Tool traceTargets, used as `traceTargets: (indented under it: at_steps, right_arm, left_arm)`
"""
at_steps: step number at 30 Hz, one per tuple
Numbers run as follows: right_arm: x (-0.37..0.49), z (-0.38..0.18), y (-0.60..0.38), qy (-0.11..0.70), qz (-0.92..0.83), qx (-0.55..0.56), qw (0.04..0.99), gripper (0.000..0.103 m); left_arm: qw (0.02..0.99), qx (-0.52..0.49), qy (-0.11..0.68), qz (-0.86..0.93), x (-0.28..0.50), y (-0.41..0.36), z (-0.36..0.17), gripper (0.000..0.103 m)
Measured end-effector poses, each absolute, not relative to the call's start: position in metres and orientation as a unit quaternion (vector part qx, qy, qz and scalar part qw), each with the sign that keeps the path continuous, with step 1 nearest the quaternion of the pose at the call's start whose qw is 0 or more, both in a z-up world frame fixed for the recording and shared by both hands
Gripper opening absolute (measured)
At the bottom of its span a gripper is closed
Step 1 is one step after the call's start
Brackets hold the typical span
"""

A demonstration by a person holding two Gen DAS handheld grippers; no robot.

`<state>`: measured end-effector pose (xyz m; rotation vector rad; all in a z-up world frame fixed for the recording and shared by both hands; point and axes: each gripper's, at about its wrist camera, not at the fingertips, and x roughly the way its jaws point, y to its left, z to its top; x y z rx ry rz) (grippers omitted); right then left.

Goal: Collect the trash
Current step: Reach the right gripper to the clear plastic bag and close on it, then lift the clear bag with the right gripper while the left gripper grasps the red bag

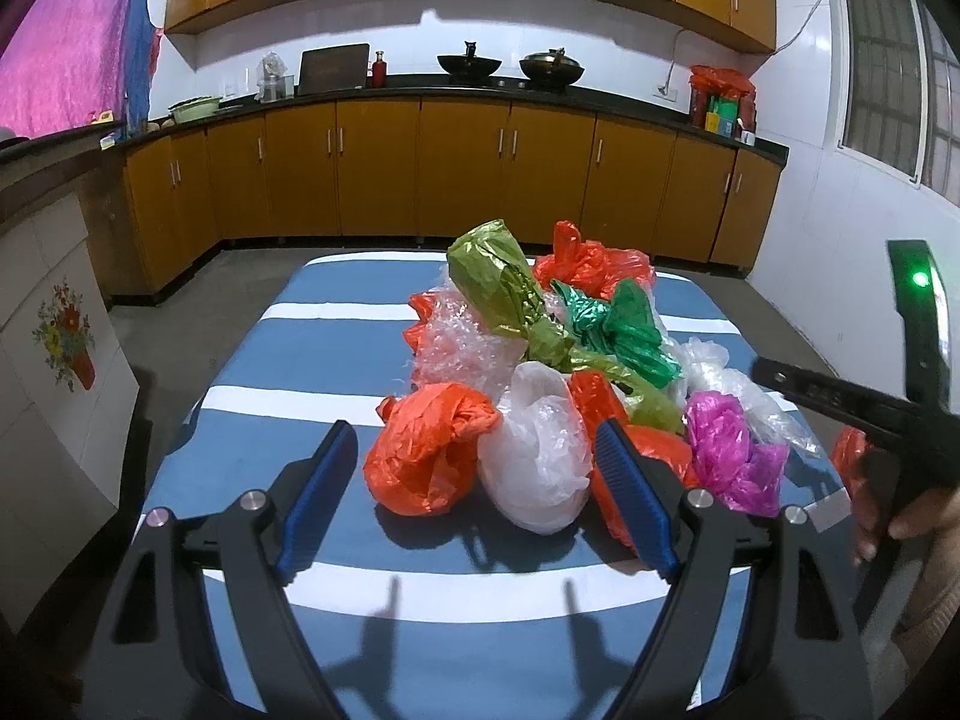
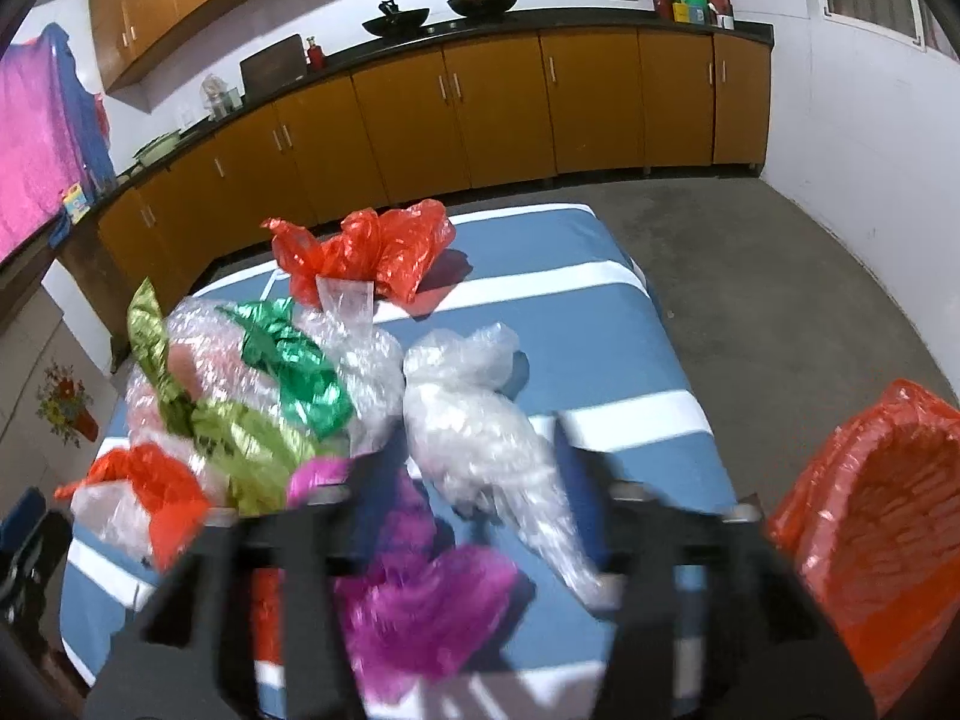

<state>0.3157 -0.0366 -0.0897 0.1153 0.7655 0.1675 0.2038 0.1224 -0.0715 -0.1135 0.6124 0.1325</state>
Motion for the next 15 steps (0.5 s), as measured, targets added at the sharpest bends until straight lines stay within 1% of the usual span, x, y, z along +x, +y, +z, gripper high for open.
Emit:
traceTargets:
  at_steps: [7,15]
  right_arm:
    - [0.344,-0.118,-0.019,0.406,0.078,0.011,0.911,0.058]
    - [0.353,-0.127,-0.030,0.435,0.097,0.045,0.894,0.058]
  left_arm:
    - [0.949,-0.058,0.302,0.067,0.207,0.126,-0.073,0.080]
    - [0.946,-0.063,0.311,0.063,0.213,0.126,-0.077,0.080]
